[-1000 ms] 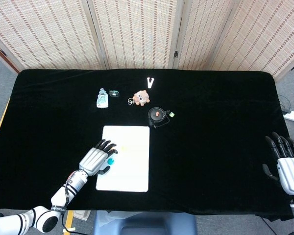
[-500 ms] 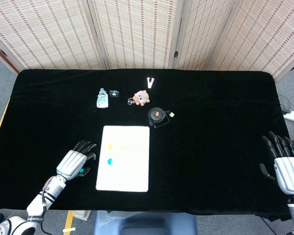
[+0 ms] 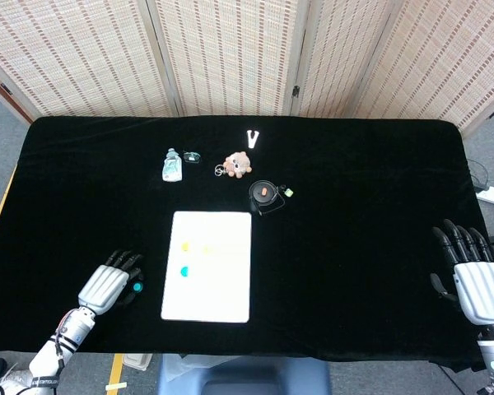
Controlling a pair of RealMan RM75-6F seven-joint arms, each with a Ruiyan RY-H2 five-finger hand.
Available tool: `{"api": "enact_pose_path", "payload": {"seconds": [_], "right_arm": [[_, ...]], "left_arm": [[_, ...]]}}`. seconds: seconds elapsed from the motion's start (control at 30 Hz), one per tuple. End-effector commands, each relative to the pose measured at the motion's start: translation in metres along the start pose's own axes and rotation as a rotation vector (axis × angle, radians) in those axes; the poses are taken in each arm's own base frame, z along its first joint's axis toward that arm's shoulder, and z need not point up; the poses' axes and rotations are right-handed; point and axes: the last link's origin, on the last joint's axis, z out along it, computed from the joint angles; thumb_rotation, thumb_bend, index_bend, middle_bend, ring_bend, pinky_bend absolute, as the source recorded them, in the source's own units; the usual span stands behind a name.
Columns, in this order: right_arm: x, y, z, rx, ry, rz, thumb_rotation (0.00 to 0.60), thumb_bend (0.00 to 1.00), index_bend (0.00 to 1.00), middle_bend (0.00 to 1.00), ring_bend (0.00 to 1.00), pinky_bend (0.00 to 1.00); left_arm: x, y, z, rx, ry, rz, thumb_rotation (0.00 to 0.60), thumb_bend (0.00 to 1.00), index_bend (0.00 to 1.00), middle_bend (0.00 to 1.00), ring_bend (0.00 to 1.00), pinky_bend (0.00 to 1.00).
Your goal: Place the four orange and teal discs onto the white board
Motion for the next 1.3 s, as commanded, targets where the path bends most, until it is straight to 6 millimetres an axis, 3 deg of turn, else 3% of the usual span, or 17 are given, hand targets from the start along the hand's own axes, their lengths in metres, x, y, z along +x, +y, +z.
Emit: {"api": "enact_pose_path", "payload": {"seconds": [0.03, 0.47, 1.3], "right_arm": [[0.0, 0.0, 0.0, -0.001, 0.0, -0.001, 0.6, 0.43, 0.0, 0.0, 0.0, 0.0], [0.0, 0.002, -0.002, -0.007, -0.002, -0.001, 0.6, 0.43, 0.0, 0.0, 0.0, 0.0], [0.001, 0.0, -0.002, -0.008, -0.002, -0.004, 0.6, 0.43, 0.0, 0.0, 0.0, 0.0]], "left_arm": [[-0.003, -0.001, 0.001, 0.005, -0.004, -0.004, 0.6, 0.41, 0.41, 0.14, 0.03, 0.0], [-0.01, 0.002, 0.008, 0.009, -0.021, -0.002, 0.6, 0.41, 0.4, 0.14, 0.03, 0.0], [-0.016, -0.002, 0.012, 0.02, -0.01, -0.021, 0.6, 0.42, 0.5, 0.15, 0.04, 0.0]]}}
